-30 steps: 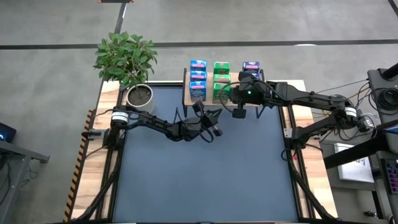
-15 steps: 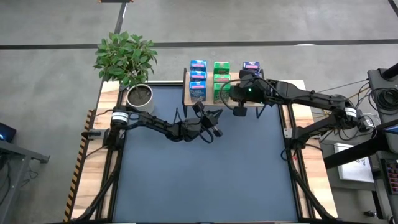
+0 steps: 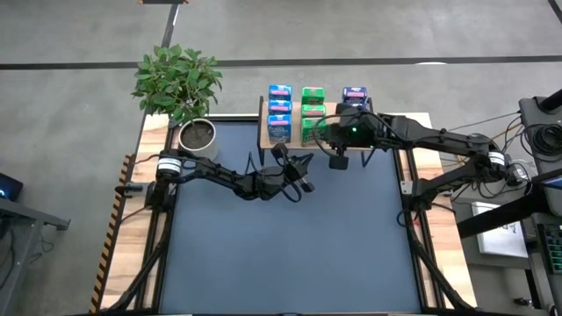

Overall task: Stack cereal on shelf
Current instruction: Put the green cereal box on the shelf aligned with the other green cereal boxes

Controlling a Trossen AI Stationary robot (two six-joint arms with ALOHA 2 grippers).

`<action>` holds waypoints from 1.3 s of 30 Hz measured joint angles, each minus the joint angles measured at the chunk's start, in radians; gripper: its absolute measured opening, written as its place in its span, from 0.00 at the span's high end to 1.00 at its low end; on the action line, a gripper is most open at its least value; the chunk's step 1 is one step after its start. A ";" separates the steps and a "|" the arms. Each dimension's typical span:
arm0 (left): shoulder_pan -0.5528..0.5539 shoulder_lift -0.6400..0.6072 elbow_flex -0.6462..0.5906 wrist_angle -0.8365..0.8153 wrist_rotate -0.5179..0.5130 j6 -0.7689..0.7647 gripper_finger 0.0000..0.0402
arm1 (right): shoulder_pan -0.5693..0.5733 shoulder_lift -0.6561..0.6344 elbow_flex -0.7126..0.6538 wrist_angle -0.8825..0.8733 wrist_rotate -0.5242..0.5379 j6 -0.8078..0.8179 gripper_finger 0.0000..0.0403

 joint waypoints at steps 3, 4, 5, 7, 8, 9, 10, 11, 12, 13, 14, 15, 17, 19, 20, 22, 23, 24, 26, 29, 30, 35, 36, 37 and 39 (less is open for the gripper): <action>0.002 0.000 0.000 0.001 -0.001 0.004 1.00 | 0.012 -0.006 0.000 0.000 -0.004 0.003 0.93; 0.002 0.000 0.000 0.003 -0.004 0.006 1.00 | 0.016 -0.007 0.000 0.000 -0.004 0.004 0.93; 0.002 0.000 0.000 0.005 -0.006 0.012 1.00 | 0.019 -0.007 0.000 0.000 -0.004 0.006 0.93; 0.002 0.000 0.000 0.008 -0.011 0.028 1.00 | 0.024 -0.007 0.000 -0.007 -0.006 0.011 0.93; 0.002 0.000 0.000 0.008 -0.025 0.038 1.00 | 0.028 -0.007 0.000 -0.016 -0.006 0.014 0.93; 0.002 0.000 0.000 0.009 -0.043 0.048 1.00 | 0.030 -0.007 0.000 -0.025 -0.006 0.017 0.93; 0.002 0.000 0.000 0.009 -0.061 0.058 1.00 | 0.033 -0.007 0.000 -0.031 -0.006 0.020 0.93; 0.003 0.000 0.000 0.010 -0.076 0.067 1.00 | 0.036 -0.007 0.000 -0.036 -0.006 0.026 0.93; 0.004 0.000 0.000 0.011 -0.086 0.075 1.00 | 0.039 -0.008 0.000 -0.041 -0.006 0.030 0.93; 0.005 0.000 0.000 0.010 -0.087 0.083 1.00 | 0.040 -0.009 0.000 -0.047 -0.006 0.034 0.93; 0.006 0.000 0.000 0.010 -0.086 0.084 1.00 | 0.043 -0.010 0.000 -0.046 -0.006 0.038 0.93; 0.006 0.000 0.000 0.010 -0.087 0.084 1.00 | 0.046 -0.011 0.000 -0.044 -0.006 0.041 0.93; 0.009 0.000 0.000 0.010 -0.087 0.084 1.00 | 0.047 -0.012 0.000 -0.045 -0.006 0.042 0.93; 0.014 0.000 0.000 0.010 -0.087 0.084 1.00 | 0.050 -0.012 0.000 -0.045 -0.006 0.045 0.93; 0.015 0.000 0.000 0.010 -0.087 0.084 1.00 | 0.051 -0.012 0.000 -0.045 -0.006 0.045 0.93; 0.019 0.000 0.000 0.010 -0.087 0.083 1.00 | 0.051 -0.012 0.000 -0.044 -0.006 0.045 0.93; 0.020 0.000 0.000 0.010 -0.087 0.083 1.00 | 0.051 -0.012 0.000 -0.045 -0.006 0.047 0.93; 0.022 0.000 0.000 0.010 -0.087 0.083 1.00 | 0.051 -0.012 0.000 -0.045 -0.006 0.048 0.93; 0.025 0.000 0.000 0.010 -0.087 0.083 1.00 | 0.051 -0.012 0.000 -0.045 -0.006 0.048 0.93; 0.033 0.000 0.000 0.010 -0.087 0.083 1.00 | 0.051 -0.012 0.000 -0.045 -0.006 0.048 0.93; 0.035 0.000 0.000 0.009 -0.087 0.083 1.00 | 0.051 -0.012 0.000 -0.045 -0.006 0.048 0.93; 0.040 0.000 0.000 0.009 -0.087 0.080 1.00 | 0.051 -0.012 0.000 -0.045 -0.006 0.056 0.93; 0.040 0.000 0.000 0.009 -0.087 0.080 1.00 | 0.051 -0.012 0.000 -0.045 -0.006 0.057 0.93; 0.040 -0.001 0.000 0.009 -0.086 0.080 1.00 | 0.051 -0.012 0.000 -0.045 -0.006 0.057 0.93; 0.042 -0.001 0.000 0.008 -0.086 0.080 1.00 | 0.051 -0.012 0.000 -0.045 -0.006 0.056 0.93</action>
